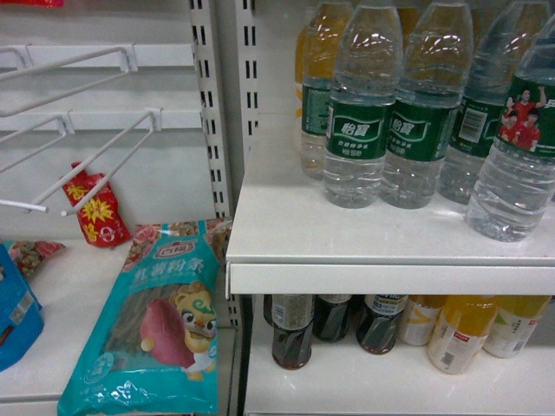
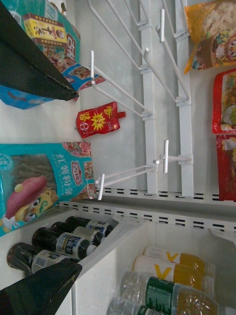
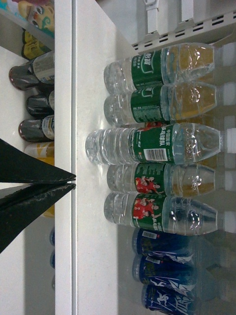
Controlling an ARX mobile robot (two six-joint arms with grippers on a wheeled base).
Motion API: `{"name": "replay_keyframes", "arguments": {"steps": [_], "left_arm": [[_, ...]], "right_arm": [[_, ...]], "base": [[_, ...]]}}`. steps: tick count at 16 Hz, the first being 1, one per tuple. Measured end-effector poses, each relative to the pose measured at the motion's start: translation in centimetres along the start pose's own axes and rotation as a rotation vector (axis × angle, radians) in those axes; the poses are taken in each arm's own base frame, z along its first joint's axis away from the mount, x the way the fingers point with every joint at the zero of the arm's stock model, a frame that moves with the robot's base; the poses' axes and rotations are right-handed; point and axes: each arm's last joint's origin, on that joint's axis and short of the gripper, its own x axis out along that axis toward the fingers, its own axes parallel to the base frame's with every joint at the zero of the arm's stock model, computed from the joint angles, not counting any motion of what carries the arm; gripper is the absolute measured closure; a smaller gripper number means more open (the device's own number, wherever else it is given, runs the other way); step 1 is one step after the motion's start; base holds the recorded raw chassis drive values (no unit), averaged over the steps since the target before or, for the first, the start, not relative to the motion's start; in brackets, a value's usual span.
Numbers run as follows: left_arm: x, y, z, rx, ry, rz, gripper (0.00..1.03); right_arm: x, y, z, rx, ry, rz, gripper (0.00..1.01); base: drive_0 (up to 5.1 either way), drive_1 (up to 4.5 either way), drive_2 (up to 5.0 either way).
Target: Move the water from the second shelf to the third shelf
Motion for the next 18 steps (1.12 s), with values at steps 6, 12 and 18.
{"name": "replay_keyframes", "arguments": {"steps": [6, 12, 18], "left_arm": [[0.00, 0.00, 0.00, 0.000, 0.000, 0.000, 0.05], [0.00, 0.00, 0.00, 0.000, 0.000, 0.000, 0.05], [0.00, 0.00, 0.00, 0.000, 0.000, 0.001, 0.05]], "right_arm": [[0.00, 0.00, 0.07, 0.000, -0.007, -0.001, 0.99], [0.00, 0.00, 0.07, 0.000, -0.007, -0.001, 0.99], [0.00, 0.00, 0.07, 0.000, -0.007, -0.001, 0.03]], "base": [[0.0, 0.00, 0.0], [0.0, 0.00, 0.0], [0.0, 0.00, 0.0]]}}
